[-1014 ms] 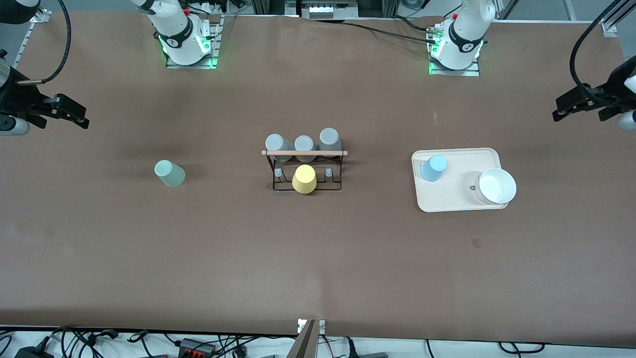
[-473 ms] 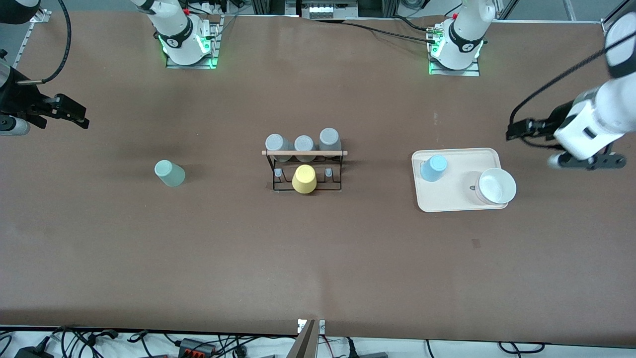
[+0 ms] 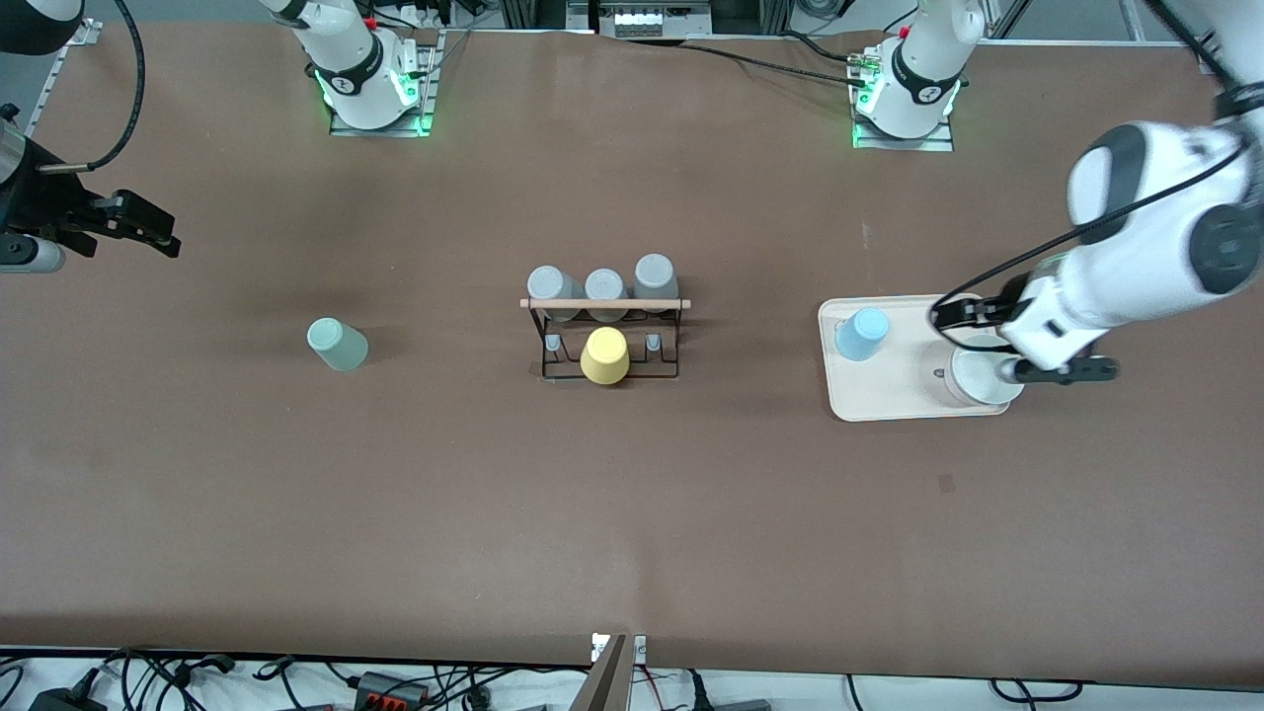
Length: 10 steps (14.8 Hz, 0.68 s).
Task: Hang scattered cups on rack with three cups
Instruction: 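Reach the left gripper toward the light blue cup on the tray, then lower the left gripper and grasp the light blue cup, lift it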
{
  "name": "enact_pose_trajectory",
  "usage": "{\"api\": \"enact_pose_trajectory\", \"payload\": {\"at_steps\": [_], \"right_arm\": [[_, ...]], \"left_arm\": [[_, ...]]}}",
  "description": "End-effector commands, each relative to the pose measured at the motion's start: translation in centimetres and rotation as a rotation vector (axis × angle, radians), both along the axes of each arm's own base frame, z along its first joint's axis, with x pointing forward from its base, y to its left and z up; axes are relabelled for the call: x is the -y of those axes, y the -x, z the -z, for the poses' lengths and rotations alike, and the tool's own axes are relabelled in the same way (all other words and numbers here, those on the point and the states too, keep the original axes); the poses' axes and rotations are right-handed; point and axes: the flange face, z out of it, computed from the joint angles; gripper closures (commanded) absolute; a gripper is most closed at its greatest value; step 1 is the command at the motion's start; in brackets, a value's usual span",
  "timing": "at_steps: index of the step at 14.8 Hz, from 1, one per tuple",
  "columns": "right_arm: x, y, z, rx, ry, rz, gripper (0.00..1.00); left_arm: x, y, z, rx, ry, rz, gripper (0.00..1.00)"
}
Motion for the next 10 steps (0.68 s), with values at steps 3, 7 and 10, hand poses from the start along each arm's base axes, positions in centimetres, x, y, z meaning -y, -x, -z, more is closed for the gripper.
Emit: {"api": "enact_pose_trajectory", "payload": {"at_steps": [3, 7, 10], "right_arm": [[0.0, 0.0, -0.1, 0.003, -0.001, -0.003, 0.0], [0.1, -0.2, 0.2, -0.002, -0.001, -0.003, 0.0], [0.3, -0.3, 0.2, 0.001, -0.001, 0.0, 0.0]], "left_arm": [[3.3, 3.5, 5.4, 0.056, -0.001, -0.048, 0.0], [4.7, 6.6, 9.9, 0.101, -0.004, -0.05, 0.0], [5.6, 7.4, 11.3, 0.093, -0.006, -0.036, 0.0]]}}
